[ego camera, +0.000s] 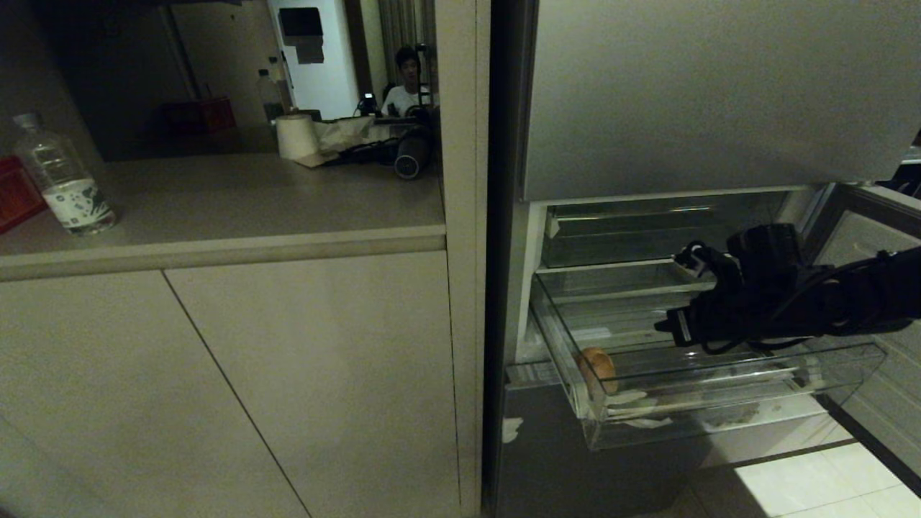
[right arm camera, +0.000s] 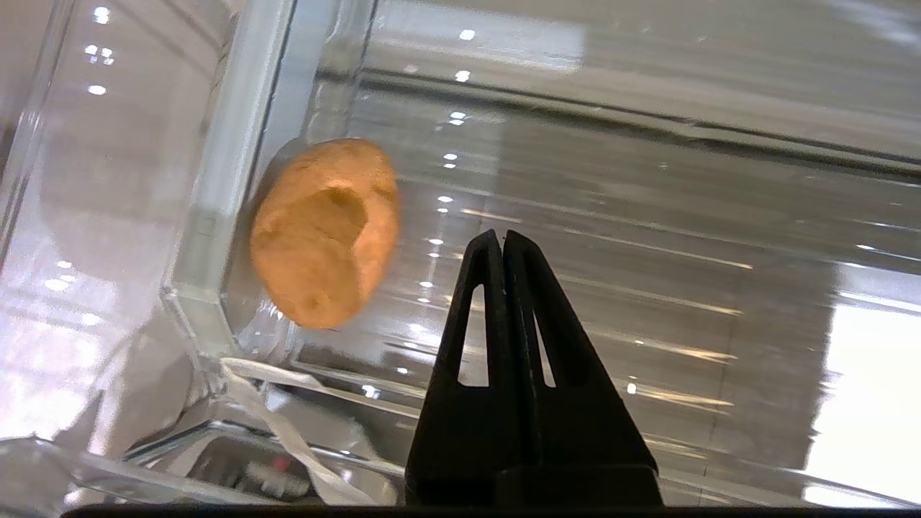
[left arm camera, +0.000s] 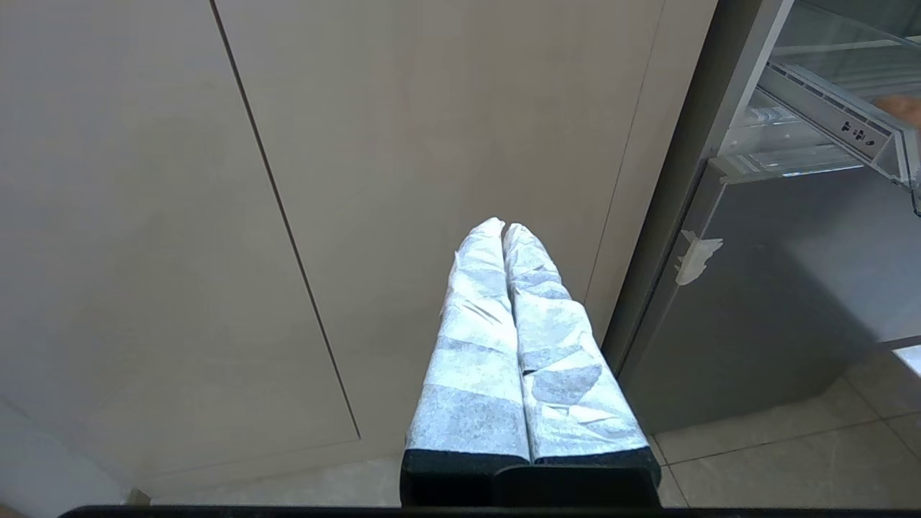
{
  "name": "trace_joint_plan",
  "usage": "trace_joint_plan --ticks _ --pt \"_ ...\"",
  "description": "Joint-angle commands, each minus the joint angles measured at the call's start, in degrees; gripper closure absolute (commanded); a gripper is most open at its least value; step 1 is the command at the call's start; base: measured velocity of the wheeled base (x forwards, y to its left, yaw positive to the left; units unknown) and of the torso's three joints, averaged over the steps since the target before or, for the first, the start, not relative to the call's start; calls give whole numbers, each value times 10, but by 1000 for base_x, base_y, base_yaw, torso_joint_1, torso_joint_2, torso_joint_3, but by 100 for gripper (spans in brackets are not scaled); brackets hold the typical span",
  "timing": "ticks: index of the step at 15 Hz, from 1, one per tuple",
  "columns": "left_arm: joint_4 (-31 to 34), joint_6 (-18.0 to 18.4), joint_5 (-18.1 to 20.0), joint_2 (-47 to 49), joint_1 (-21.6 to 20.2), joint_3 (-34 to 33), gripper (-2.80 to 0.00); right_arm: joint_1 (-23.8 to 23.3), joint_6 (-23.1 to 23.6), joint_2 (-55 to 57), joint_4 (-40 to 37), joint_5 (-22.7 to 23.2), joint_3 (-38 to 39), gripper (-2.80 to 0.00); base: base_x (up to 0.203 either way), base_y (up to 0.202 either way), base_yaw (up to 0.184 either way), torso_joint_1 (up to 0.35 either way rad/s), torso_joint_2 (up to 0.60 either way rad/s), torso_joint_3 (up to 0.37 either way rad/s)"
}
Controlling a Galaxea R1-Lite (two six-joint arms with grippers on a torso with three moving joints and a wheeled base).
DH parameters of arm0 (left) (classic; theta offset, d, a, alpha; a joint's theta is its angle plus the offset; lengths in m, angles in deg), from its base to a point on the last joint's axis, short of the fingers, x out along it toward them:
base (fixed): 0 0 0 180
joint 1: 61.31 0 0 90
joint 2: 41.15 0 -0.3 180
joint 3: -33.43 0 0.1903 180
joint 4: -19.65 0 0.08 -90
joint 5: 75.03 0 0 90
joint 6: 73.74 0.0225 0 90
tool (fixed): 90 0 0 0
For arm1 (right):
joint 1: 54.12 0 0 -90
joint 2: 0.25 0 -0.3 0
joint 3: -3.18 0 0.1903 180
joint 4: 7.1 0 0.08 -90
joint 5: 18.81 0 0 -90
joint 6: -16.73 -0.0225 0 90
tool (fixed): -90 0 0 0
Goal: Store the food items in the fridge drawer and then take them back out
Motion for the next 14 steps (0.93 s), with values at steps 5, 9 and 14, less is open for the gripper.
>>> trace_joint_plan --ticks 5,9,14 --pt "0 0 0 1 0 0 0 34 -20 82 -96 4 -139 -280 0 0 0 0 0 0" --pt "0 0 0 1 0 0 0 55 -49 122 -159 4 -221 -280 0 0 0 0 0 0" --pt "0 0 0 1 0 0 0 65 -71 171 -288 7 -331 -280 0 0 0 0 0 0"
